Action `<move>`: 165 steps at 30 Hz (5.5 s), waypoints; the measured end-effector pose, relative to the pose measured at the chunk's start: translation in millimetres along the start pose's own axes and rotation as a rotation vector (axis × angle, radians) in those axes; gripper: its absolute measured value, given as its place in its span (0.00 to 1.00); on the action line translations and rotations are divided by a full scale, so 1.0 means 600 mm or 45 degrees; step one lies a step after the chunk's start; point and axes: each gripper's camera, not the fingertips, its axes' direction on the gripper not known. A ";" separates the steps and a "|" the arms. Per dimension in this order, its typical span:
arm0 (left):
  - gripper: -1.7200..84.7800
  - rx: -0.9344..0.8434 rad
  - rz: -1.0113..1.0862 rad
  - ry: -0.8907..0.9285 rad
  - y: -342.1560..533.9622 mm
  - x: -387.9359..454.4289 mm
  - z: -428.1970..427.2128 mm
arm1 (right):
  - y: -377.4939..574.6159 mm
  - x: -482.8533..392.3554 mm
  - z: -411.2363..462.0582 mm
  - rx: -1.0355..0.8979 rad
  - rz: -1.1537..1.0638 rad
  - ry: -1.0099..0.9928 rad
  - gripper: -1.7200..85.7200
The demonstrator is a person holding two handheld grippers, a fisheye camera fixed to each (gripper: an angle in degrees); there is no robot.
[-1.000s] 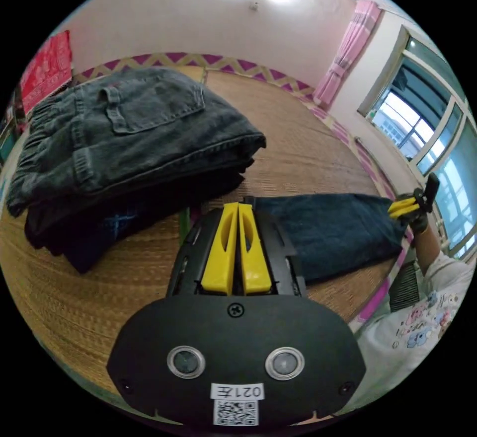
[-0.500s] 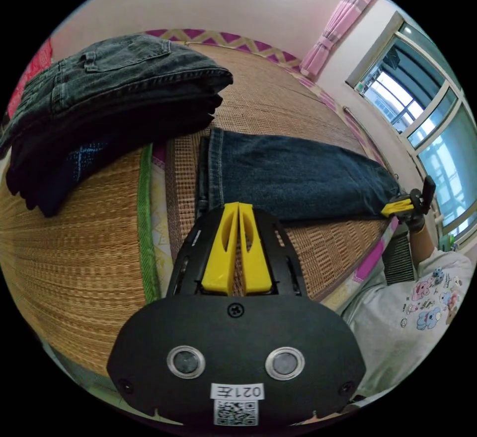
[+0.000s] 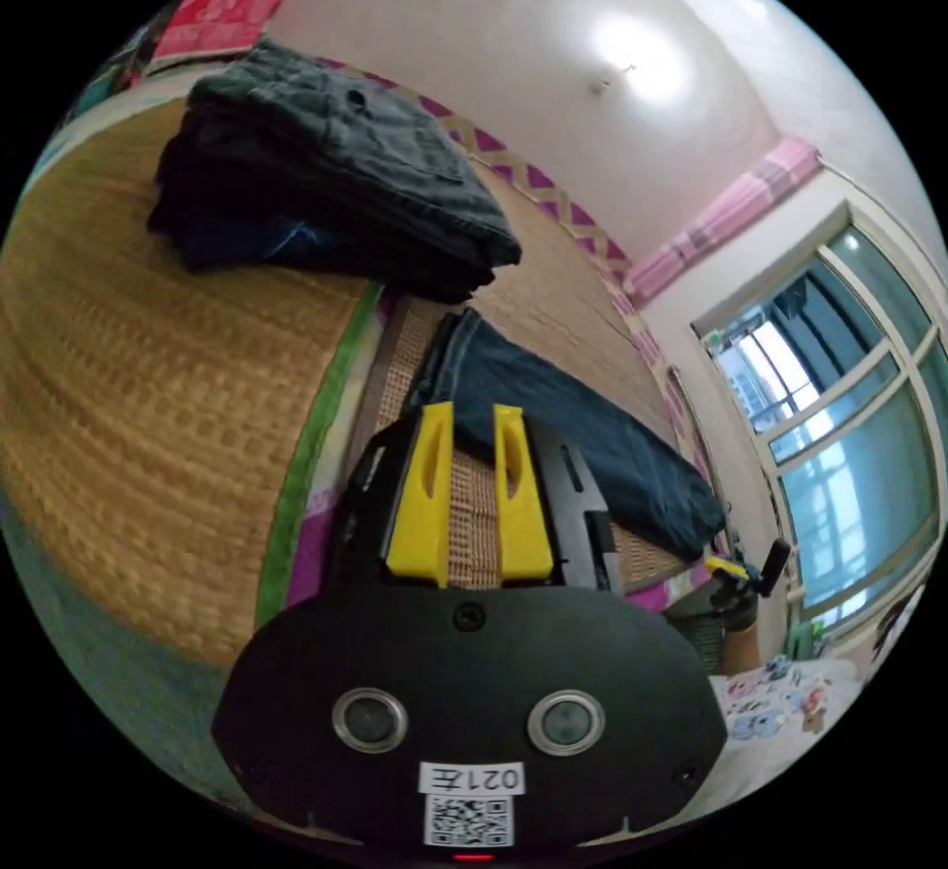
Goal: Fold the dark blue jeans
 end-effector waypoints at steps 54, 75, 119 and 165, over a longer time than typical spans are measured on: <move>0.01 -0.132 0.993 -0.048 0.574 0.800 0.497 | 0.318 0.142 -0.307 0.470 0.244 -0.127 0.01; 0.09 -0.321 1.164 0.166 0.869 0.823 0.737 | 0.392 0.344 -0.351 0.832 1.063 -0.227 0.16; 0.01 0.020 0.492 0.332 0.725 0.329 0.371 | -0.336 -0.481 0.399 -0.030 -0.585 0.712 0.10; 0.02 -0.348 0.649 0.059 0.392 0.361 0.494 | -0.050 -0.119 0.101 0.215 0.121 0.096 0.08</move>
